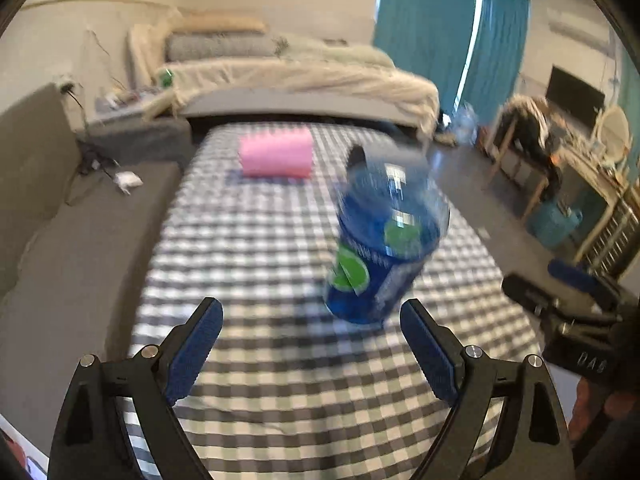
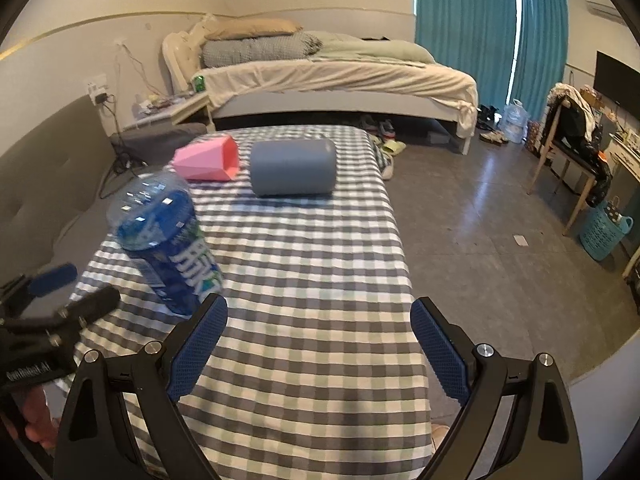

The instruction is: Flip cup upside down

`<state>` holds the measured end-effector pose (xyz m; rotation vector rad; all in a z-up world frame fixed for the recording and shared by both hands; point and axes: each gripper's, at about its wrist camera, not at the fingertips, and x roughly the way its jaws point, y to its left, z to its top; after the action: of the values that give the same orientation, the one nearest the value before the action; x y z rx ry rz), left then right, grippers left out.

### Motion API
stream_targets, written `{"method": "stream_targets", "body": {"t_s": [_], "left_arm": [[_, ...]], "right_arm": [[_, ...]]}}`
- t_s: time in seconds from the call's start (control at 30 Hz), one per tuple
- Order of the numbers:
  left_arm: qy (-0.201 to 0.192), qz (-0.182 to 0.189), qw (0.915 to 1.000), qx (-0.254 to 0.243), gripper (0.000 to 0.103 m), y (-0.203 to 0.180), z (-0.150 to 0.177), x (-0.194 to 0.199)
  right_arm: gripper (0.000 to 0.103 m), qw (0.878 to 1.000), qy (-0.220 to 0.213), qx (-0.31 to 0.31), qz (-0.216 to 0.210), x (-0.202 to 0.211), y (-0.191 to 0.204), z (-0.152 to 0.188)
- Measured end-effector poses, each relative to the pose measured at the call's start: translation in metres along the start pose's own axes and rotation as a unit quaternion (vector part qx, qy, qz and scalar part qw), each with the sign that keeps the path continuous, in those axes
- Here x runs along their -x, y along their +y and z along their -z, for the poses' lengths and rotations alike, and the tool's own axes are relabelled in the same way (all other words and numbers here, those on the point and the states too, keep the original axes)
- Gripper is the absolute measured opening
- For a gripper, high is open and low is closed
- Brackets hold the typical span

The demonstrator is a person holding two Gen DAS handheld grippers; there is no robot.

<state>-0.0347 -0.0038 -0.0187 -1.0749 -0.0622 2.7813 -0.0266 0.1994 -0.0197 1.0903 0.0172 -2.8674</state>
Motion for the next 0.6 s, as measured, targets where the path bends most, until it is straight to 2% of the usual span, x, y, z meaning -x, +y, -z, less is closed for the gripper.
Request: {"method": "stream_targets", "body": {"t_s": [0.1, 0.13, 0.2, 0.6], "left_arm": [[-0.042, -0.021, 0.9989, -0.004, 0.094, 0.003, -0.002, 0.014], [-0.056, -0.027, 0.9980, -0.007, 0.100, 0.002, -0.001, 0.019], [-0.076, -0.035, 0.9964, -0.012, 0.103, 0.002, 0.001, 0.026], [-0.090, -0.049, 0.9946, -0.017, 0.103, 0.005, 0.003, 0.032]], "right_arm": [[0.094, 1.000, -0.021, 0.011, -0.009, 0.009, 0.006, 0.002], [0.095, 1.000, -0.025, 0.014, -0.011, 0.012, 0.007, 0.004], [0.103, 0.999, -0.034, 0.018, -0.012, 0.017, 0.007, 0.006], [0.103, 0.998, -0.054, 0.000, -0.017, 0.030, 0.002, 0.010]]}}
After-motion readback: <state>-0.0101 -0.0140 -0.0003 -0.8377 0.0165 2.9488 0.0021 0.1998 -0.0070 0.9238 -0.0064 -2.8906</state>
